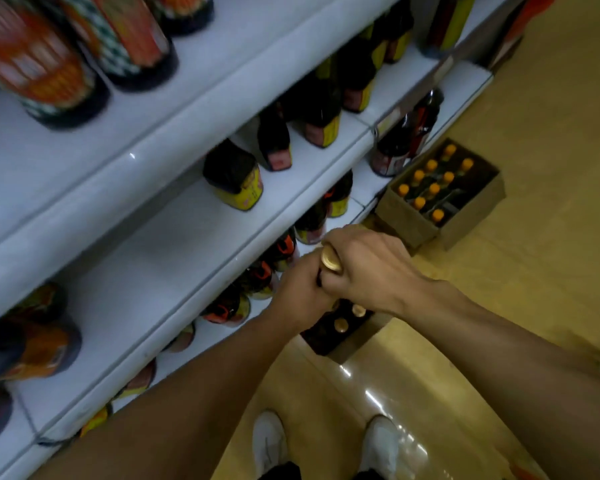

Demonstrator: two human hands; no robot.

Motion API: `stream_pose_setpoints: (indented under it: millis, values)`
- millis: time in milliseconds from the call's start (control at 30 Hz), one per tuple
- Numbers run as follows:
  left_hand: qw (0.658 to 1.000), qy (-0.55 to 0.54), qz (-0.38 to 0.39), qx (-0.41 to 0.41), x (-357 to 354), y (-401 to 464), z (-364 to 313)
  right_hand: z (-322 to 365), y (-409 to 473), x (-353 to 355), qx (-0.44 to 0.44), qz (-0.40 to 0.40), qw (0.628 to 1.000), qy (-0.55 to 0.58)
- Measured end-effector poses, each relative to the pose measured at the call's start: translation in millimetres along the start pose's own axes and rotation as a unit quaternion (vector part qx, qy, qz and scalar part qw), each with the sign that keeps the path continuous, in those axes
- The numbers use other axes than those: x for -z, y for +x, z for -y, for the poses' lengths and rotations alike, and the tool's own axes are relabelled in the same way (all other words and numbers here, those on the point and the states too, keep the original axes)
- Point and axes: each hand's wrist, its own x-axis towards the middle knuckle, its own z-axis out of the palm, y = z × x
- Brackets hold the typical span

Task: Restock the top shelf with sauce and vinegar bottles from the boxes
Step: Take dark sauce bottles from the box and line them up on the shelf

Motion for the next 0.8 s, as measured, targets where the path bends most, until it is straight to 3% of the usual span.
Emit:
stream_pose_setpoints:
  millis: [533, 800]
  values:
    - [0.985, -0.046, -0.086, -0.146, 141.8, -11.3, -258.5, 65.5, -7.1, 291.9, 0.043, -0.18, 0.978, 0.095]
    - [0.971, -0.055, -0.122, -0.199, 193.6, -40.9, -361.2, 100.2, -19.8, 400.7, 0.095, -0.246, 0.954, 0.142]
